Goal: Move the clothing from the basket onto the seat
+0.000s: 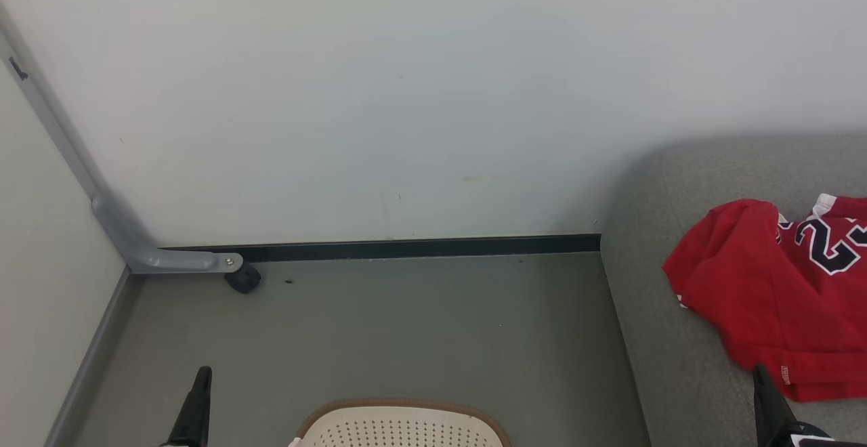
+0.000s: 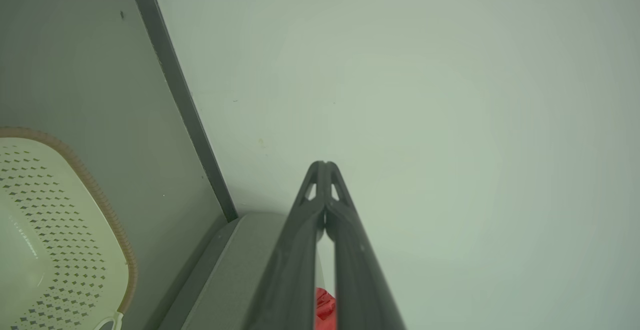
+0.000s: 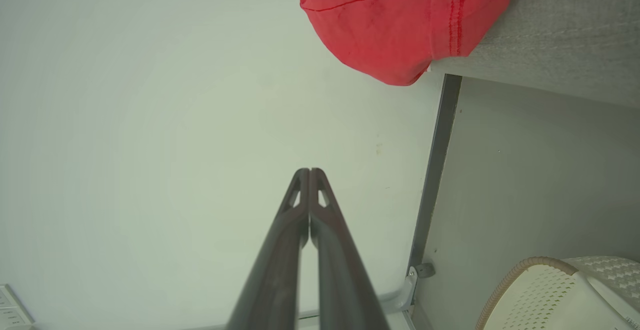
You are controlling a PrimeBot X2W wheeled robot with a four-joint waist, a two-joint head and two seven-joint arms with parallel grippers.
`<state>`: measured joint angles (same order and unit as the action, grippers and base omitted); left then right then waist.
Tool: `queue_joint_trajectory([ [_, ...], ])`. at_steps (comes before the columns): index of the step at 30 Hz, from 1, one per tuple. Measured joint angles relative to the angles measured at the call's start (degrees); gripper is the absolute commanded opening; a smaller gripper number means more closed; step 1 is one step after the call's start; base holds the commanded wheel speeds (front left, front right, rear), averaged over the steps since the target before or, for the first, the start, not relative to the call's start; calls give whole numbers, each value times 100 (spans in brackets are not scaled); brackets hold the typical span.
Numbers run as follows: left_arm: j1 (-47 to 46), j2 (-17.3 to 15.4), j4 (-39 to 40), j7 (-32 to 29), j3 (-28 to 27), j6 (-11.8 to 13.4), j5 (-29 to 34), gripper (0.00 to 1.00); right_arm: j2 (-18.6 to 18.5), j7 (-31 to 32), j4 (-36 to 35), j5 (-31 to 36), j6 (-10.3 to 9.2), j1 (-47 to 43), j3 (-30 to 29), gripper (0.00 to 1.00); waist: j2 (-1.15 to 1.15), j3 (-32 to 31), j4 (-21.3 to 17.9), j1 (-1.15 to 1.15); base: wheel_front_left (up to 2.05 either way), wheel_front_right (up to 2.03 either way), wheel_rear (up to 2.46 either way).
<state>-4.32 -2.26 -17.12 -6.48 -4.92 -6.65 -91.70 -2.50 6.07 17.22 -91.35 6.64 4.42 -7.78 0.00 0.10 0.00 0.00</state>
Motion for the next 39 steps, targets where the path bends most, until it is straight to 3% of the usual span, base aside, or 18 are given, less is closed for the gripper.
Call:
queue_joint_trajectory([
  [39,-1,0,-7,0,0,-43,0,0,0,0,0,0,1,1,0,0,0,0,0,0,0,0,0],
])
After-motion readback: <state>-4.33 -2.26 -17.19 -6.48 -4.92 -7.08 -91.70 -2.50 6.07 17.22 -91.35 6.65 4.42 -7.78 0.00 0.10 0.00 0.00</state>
